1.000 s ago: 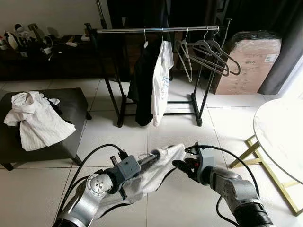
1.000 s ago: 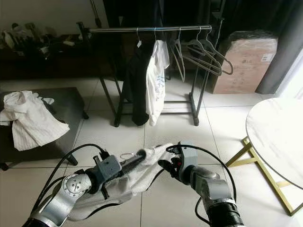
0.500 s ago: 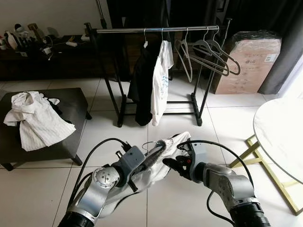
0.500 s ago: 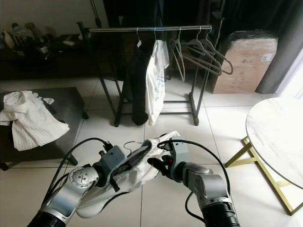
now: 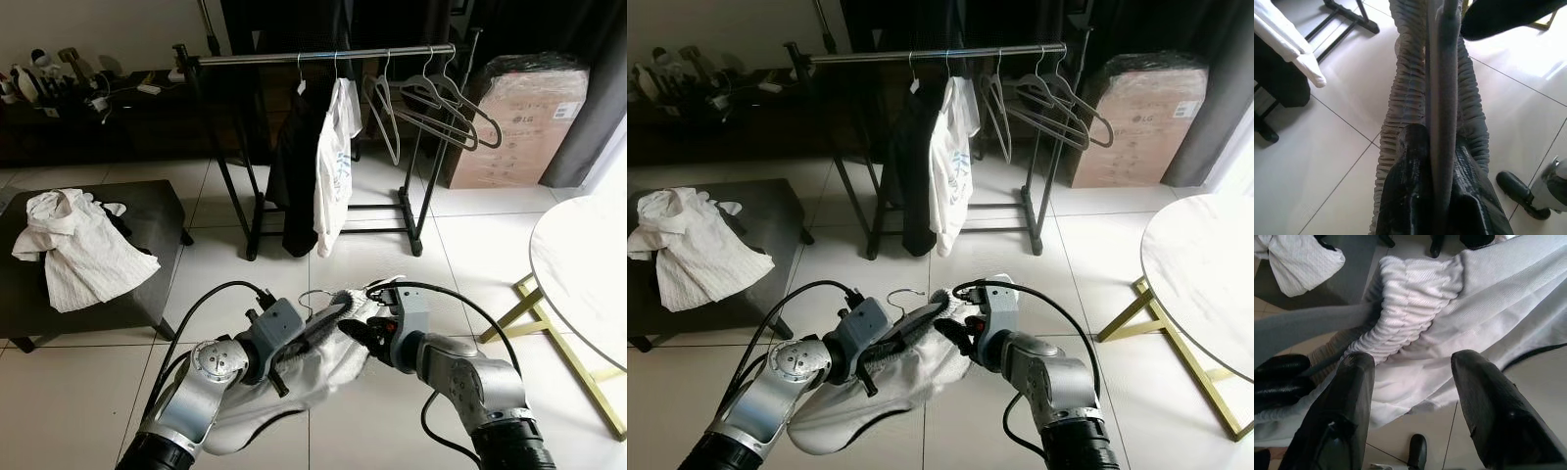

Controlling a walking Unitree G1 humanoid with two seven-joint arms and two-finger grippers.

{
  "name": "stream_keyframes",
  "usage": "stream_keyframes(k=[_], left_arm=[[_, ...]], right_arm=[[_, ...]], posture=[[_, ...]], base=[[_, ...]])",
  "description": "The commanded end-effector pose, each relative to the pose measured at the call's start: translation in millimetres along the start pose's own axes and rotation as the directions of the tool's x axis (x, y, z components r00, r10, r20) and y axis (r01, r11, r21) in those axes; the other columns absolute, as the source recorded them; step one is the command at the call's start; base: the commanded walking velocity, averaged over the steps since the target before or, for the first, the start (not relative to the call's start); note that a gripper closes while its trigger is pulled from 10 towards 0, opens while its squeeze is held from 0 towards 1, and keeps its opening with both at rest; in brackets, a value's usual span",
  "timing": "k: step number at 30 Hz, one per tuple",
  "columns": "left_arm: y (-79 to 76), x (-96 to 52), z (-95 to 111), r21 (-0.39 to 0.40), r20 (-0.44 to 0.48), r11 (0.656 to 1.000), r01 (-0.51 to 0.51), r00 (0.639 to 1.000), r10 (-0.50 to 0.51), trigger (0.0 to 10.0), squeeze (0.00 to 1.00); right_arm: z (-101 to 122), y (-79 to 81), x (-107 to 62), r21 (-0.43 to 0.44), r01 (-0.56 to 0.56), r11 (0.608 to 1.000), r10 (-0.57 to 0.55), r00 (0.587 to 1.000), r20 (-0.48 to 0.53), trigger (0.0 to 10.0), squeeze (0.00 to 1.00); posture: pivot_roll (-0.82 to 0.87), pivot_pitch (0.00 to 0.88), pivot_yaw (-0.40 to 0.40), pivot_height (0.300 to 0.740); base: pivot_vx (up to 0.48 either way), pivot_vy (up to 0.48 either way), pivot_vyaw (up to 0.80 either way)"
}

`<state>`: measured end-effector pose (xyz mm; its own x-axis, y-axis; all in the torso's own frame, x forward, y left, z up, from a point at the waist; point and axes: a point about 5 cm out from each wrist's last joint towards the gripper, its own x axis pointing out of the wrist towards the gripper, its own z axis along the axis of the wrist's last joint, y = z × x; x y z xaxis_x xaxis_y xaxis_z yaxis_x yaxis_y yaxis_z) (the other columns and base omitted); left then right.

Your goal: Hang hanger

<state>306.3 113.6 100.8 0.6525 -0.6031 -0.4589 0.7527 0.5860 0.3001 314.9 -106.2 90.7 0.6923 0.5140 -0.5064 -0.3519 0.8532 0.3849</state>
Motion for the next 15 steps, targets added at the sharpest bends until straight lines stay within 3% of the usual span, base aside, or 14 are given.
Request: stream_keyframes(k=[1,15], left_arm=[[2.4,-2.6,6,0.010,0.019,1.000,0.002,1.000,-0.003,10.0,0.00],[2.1,0.3,7,0.010,0.010,1.000,-0.016,1.000,0.016,10.0,0.00]], right_arm=[[5,4.1,-0.4,0.008,-0.010,1.000,0.010,1.000,0.020,10.0,0.00],[4,14.7,2.6,-0.009,-0.069,0.998,0.069,0.998,0.013,10.0,0.00]], posture=[[-0.02,0.191,0.039,0.740],[-0.01,0.189,0.040,0.740]], base=[[0.000,0.000,0.00],[0.000,0.000,0.00]])
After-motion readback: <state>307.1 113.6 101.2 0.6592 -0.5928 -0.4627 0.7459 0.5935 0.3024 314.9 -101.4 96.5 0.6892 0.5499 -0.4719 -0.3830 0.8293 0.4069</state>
